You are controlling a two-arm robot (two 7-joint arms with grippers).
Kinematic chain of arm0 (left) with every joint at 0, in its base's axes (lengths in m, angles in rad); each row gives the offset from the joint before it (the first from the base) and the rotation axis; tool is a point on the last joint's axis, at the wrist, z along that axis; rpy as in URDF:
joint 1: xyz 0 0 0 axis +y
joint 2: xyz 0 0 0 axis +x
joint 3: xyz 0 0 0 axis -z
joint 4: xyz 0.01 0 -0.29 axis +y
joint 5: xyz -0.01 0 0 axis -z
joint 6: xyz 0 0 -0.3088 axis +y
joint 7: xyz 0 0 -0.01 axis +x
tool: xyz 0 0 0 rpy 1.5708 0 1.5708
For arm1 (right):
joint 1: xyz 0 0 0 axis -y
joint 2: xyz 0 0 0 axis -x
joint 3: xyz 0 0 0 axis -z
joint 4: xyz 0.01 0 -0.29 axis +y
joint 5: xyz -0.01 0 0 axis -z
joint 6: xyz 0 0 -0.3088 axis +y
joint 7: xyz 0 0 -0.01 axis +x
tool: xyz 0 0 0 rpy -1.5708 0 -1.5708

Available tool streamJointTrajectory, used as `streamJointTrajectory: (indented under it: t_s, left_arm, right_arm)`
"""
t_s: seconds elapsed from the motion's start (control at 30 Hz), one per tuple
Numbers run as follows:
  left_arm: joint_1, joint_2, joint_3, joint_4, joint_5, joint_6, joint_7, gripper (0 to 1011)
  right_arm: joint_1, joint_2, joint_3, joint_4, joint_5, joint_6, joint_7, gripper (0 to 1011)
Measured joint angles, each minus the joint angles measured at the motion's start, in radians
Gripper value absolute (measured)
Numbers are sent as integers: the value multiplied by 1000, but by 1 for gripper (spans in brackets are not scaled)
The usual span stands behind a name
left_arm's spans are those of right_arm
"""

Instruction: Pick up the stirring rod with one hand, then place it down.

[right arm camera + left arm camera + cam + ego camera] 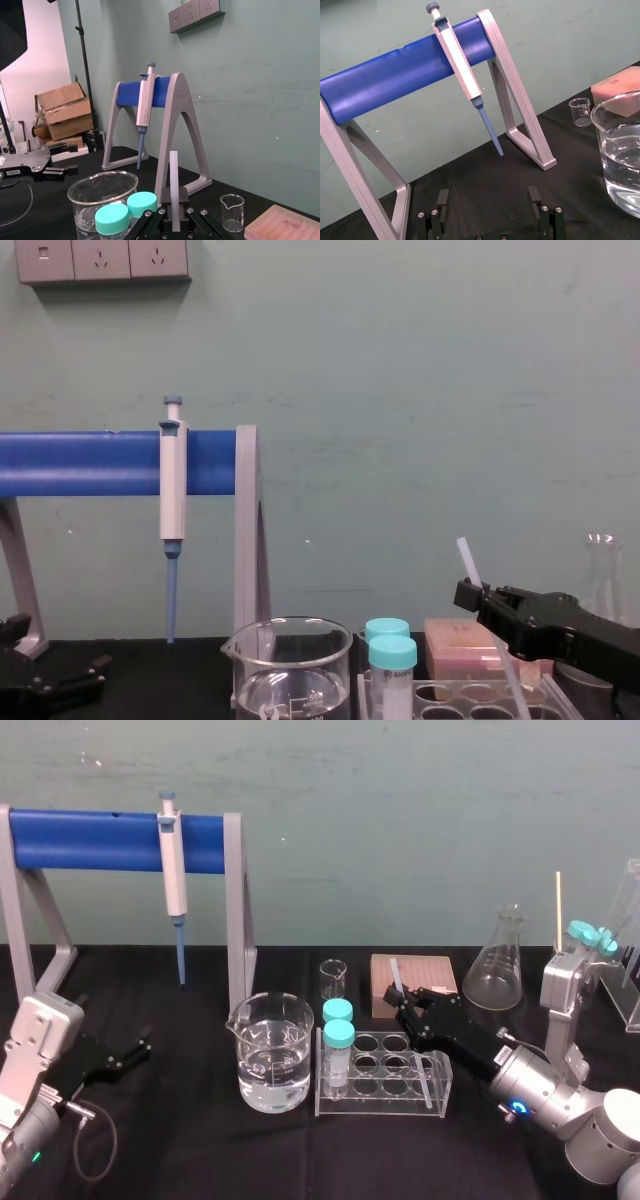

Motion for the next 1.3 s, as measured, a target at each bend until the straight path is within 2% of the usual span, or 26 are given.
streamJointTrajectory:
  t_s: [0.43,0.53,0.6,0.63,0.7,0.73,0.8,0.9,1.0,1.03,1.1,1.13,1.3]
  left_arm:
    - [0,0,0,0,0,0,0,1000]
    - [0,0,0,0,0,0,0,1000]
    - [0,0,0,0,0,0,0,1000]
    - [0,0,0,0,0,0,0,1000]
    - [0,0,0,0,0,0,0,1000]
    - [0,0,0,0,0,0,0,1000]
    - [0,0,0,0,0,0,0,1000]
    - [0,0,0,0,0,0,0,1000]
    - [0,0,0,0,0,0,0,1000]
    - [0,0,0,0,0,0,0,1000]
    - [0,0,0,0,0,0,0,1000]
    - [0,0,0,0,0,0,0,1000]
    - [0,0,0,0,0,0,0,1000]
  right_arm:
    - [1,-1,1,3,2,-3,2,72]
    - [1,-1,2,3,3,-3,2,110]
    - [1,-1,2,3,3,-3,2,188]
    - [1,-1,2,3,3,-3,2,188]
    - [2,-1,2,3,3,-4,3,288]
    - [2,-1,2,4,3,-4,3,288]
    - [2,-1,2,4,3,-4,3,351]
    - [2,-1,2,4,3,-4,3,491]
    - [2,-1,2,4,3,-4,3,554]
    - [2,-1,2,4,4,-5,3,616]
    - [2,-1,2,4,4,-5,3,647]
    - [2,-1,2,4,4,-5,4,716]
    - [2,-1,2,4,4,-5,4,839]
